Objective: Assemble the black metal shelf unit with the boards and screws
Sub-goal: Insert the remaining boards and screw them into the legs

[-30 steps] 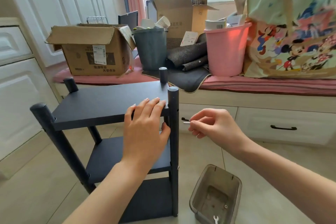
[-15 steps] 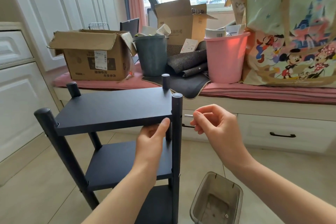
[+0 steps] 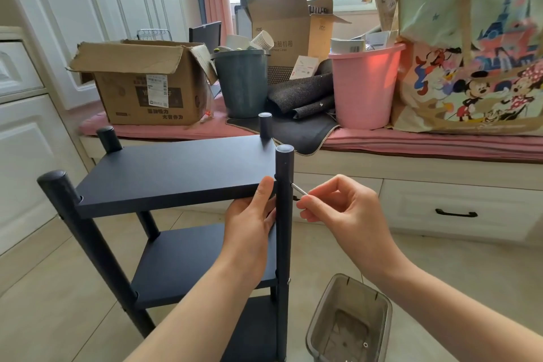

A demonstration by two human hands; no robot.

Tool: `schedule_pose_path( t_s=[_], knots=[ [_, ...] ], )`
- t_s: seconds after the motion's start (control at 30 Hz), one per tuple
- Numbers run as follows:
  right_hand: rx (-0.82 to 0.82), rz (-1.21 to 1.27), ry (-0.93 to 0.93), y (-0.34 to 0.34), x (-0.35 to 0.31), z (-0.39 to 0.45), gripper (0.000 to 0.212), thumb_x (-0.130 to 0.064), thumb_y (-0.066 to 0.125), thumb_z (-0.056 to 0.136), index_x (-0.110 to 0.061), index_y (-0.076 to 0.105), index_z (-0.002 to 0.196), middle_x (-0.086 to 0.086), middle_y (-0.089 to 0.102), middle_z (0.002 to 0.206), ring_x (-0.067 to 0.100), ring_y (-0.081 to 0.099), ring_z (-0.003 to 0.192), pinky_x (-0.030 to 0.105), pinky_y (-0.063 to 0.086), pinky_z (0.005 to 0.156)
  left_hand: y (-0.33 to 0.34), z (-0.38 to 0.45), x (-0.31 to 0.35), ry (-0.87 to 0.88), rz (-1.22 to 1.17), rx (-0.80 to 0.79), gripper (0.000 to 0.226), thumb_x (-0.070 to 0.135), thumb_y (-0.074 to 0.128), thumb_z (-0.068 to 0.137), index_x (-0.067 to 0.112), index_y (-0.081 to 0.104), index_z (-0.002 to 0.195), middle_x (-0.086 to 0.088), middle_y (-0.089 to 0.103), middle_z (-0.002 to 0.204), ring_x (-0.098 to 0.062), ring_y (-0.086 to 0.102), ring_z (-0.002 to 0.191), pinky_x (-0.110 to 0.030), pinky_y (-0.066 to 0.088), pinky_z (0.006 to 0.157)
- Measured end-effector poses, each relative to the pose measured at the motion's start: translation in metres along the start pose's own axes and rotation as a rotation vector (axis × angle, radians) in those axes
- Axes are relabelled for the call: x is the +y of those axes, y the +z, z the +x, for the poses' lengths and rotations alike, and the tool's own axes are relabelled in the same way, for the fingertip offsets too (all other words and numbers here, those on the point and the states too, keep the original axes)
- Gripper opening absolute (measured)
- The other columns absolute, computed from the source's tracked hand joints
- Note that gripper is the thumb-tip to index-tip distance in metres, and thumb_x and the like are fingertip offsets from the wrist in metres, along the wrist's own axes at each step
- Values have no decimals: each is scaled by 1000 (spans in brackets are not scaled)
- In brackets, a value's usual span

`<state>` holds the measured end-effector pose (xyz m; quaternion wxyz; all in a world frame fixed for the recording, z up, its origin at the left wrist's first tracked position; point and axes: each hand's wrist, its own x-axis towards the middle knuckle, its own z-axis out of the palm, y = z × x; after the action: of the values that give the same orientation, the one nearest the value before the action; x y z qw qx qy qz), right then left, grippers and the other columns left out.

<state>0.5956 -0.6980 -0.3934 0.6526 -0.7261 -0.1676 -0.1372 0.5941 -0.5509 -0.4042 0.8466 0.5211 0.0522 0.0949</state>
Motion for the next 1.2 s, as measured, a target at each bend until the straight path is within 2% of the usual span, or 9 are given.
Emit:
schedule_pose_path(
  t_s=[0.07, 0.13, 0.3, 0.43, 0.67, 0.83, 1.0, 1.2],
  knots=[
    [-5, 13, 1, 0, 0, 0, 12, -20, 78, 80, -13, 68, 83, 3, 75, 76, 19, 74, 71, 29, 60, 69, 0, 0, 0, 11, 2, -3, 34, 43, 67, 80, 17, 71, 101, 0, 78, 101, -14, 75, 96, -15, 56, 66],
    [-3, 36, 0, 0, 1, 1, 9, -18, 77, 82, -12, 69, 83, 5, 75, 76, 20, 74, 71, 30, 60, 68, -1, 0, 0, 8, 16, -13, 35, 43, 66, 81, 16, 71, 102, 0, 78, 102, -15, 74, 98, -15, 57, 68],
    [-2, 49, -10, 3, 0, 3, 8, -15, 74, 86, -9, 68, 85, 4, 75, 76, 20, 73, 70, 28, 59, 68, -6, 1, 1, 19, 43, -62, 39, 43, 64, 83, 13, 72, 107, -3, 77, 107, -18, 73, 103, -21, 58, 79],
    [2, 24, -40, 3, 0, 4, 8, -13, 72, 87, -9, 67, 85, 3, 75, 75, 20, 72, 69, 26, 58, 67, -10, 3, 1, 11, 76, -81, 41, 45, 64, 82, 14, 71, 108, -2, 77, 110, -19, 72, 106, -30, 52, 90],
    [-20, -57, -75, 2, 0, 4, 8, -16, 73, 85, -14, 65, 86, 1, 75, 77, 18, 73, 72, 28, 59, 70, -14, 5, 0, 17, 87, -104, 40, 45, 65, 81, 14, 71, 105, -3, 77, 109, -19, 73, 105, -30, 52, 88],
    [-30, -126, -111, 4, -2, 4, 8, -20, 73, 84, -17, 65, 86, -2, 74, 77, 16, 72, 72, 29, 60, 72, -16, 5, 0, 17, 104, -108, 42, 45, 65, 82, 13, 71, 108, -4, 76, 110, -19, 72, 107, -34, 52, 94],
    [-34, -158, -129, 6, -3, 6, 8, -14, 73, 86, -16, 65, 85, -6, 74, 76, 13, 72, 71, 27, 59, 72, -15, 4, 2, 18, 87, -87, 13, 42, 69, 78, 33, 79, 77, -2, 78, 104, -21, 74, 102, -38, 54, 87],
    [-28, -206, -149, 8, -3, 8, 11, -17, 75, 85, -17, 64, 83, -9, 73, 76, 10, 72, 70, 23, 59, 69, -15, 5, 1, -6, 82, -33, 11, 35, 68, 91, 25, 73, 90, 0, 78, 103, -20, 74, 100, -42, 54, 92]
  ],
)
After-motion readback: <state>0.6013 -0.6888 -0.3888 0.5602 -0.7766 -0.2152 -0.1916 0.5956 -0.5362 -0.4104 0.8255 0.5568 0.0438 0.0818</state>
